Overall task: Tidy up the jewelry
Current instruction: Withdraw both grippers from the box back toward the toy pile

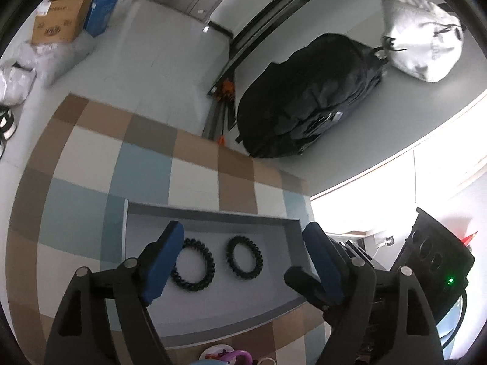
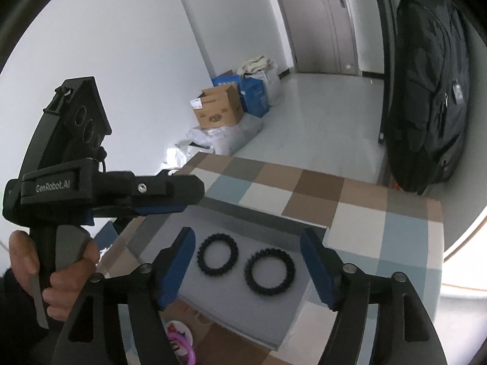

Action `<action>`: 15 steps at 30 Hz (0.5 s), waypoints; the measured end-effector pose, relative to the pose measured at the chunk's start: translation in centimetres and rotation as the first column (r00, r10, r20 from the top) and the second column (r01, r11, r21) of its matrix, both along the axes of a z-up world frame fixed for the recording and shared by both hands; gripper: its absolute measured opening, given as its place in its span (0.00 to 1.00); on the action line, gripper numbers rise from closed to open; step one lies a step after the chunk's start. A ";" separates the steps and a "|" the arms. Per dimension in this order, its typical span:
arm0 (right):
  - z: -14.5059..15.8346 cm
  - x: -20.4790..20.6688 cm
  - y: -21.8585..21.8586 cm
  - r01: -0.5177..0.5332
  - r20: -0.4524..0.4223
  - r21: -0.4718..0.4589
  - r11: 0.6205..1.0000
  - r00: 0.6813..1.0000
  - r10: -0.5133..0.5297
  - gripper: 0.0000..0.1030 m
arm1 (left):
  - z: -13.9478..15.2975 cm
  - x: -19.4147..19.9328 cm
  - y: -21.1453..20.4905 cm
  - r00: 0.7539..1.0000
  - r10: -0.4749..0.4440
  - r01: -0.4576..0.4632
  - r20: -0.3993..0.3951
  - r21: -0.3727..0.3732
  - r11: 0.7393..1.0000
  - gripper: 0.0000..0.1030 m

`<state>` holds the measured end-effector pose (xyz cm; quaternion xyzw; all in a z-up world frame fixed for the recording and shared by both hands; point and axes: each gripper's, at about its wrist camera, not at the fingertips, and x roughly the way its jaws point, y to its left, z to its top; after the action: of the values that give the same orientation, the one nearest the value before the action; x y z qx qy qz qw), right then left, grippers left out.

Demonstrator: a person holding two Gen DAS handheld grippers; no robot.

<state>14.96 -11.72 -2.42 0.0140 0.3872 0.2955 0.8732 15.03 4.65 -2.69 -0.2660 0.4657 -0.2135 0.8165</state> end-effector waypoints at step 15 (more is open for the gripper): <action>1.6 -2.2 -3.8 0.133 0.033 0.103 0.986 0.990 -0.137 1.00 | 1.9 -3.6 0.6 0.992 0.062 -0.079 0.107 0.154 0.985 0.76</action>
<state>12.74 -15.50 -0.77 0.0780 0.3525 0.2549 0.8970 11.42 5.29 -0.74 -0.2055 0.4292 -0.1601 0.8648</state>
